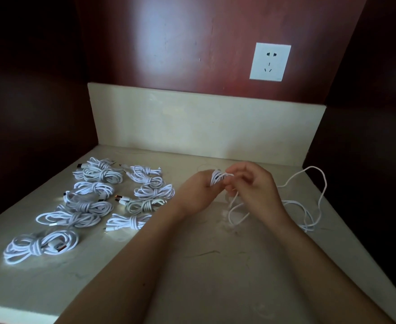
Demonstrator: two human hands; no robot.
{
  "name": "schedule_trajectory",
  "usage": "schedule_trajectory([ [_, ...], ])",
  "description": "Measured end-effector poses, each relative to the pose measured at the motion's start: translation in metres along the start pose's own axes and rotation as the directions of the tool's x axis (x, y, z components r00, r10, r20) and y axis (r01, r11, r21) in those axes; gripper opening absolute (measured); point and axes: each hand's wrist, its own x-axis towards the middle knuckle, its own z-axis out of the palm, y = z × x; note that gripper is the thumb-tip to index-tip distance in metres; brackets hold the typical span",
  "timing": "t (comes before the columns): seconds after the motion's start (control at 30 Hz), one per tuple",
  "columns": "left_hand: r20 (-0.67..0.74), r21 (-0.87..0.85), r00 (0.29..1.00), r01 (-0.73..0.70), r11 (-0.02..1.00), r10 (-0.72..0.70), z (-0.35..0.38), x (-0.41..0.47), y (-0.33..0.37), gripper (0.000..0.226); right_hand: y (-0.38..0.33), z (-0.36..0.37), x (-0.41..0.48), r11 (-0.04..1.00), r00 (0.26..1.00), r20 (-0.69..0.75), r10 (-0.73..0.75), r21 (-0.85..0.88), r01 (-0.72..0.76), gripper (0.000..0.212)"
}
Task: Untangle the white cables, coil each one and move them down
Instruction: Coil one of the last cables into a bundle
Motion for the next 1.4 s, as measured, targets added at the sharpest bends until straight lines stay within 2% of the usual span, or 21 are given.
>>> schedule_trajectory([
  [0.03,0.026,-0.035,1.000,-0.001,0.999,0.002,-0.001,-0.001,0.004,0.032,0.000,0.000,0.004,0.999,0.999,0.007,0.033,0.020,-0.033,0.028],
  [0.1,0.091,-0.093,0.996,0.023,0.995,-0.015,-0.004,-0.001,0.009,0.014,0.001,0.002,0.010,0.999,1.000,0.004,0.009,-0.040,-0.009,0.033],
  [0.17,0.126,-0.125,0.992,0.039,0.991,-0.023,-0.007,-0.001,0.011,0.026,0.003,0.006,0.013,0.991,0.997,-0.024,-0.068,-0.120,0.065,0.033],
  [0.3,0.192,-0.200,0.981,0.062,0.978,-0.023,-0.009,-0.001,0.009,0.047,0.005,0.011,0.017,0.976,0.982,-0.091,-0.165,-0.157,0.149,0.026],
  [0.37,0.200,-0.228,0.980,0.041,0.973,0.006,-0.009,-0.002,0.012,0.053,0.009,0.012,0.019,0.987,0.991,-0.078,-0.110,-0.127,0.100,0.029],
  [0.47,0.207,-0.242,0.975,-0.024,0.970,0.076,-0.008,-0.003,0.011,0.064,0.012,0.017,0.015,1.000,0.999,-0.054,0.009,0.009,-0.008,0.027],
  [0.57,0.222,-0.189,0.974,0.005,0.982,0.038,-0.008,-0.001,0.005,0.067,0.008,0.015,0.011,0.982,0.991,0.047,0.128,0.135,-0.133,0.026],
  [0.67,0.255,-0.176,0.966,0.013,0.984,0.033,-0.009,-0.002,0.009,0.050,0.006,0.003,0.009,0.921,0.948,0.227,0.222,0.271,-0.280,0.024],
  [0.73,0.278,-0.171,0.961,0.045,0.984,0.004,-0.010,-0.002,0.011,0.040,0.006,-0.005,0.008,0.899,0.915,0.334,0.228,0.287,-0.330,0.026],
  [0.8,0.302,-0.154,0.953,0.068,0.986,-0.019,-0.010,-0.004,0.011,0.042,0.005,-0.008,0.005,0.905,0.895,0.383,0.229,0.253,-0.340,0.029],
  [0.9,0.342,-0.158,0.939,0.014,0.987,0.042,-0.009,-0.004,0.011,0.042,0.003,-0.004,0.001,0.936,0.914,0.322,0.245,0.165,-0.310,0.034],
  [0.97,0.356,-0.164,0.934,0.028,0.986,0.033,-0.009,-0.004,0.013,0.045,0.004,-0.003,0.002,0.939,0.923,0.284,0.259,0.151,-0.310,0.033],
  [1.13,0.340,-0.200,0.940,0.056,0.978,0.016,-0.013,-0.003,0.013,0.042,0.001,-0.014,0.004,0.764,0.860,0.425,0.284,0.442,-0.471,0.033],
  [1.2,0.325,-0.189,0.946,0.046,0.981,0.018,-0.013,-0.003,0.014,0.031,0.000,-0.012,0.003,0.789,0.871,0.423,0.248,0.433,-0.436,0.023],
  [1.33,0.282,-0.067,0.959,-0.013,0.998,0.031,-0.007,-0.007,0.012,0.024,0.000,-0.004,0.001,0.839,0.918,0.286,0.275,0.395,-0.374,0.007],
  [1.4,0.228,0.141,0.973,-0.070,0.988,0.037,-0.003,-0.006,0.013,0.025,0.002,0.000,0.002,0.839,0.934,0.191,0.303,0.412,-0.356,0.009],
])
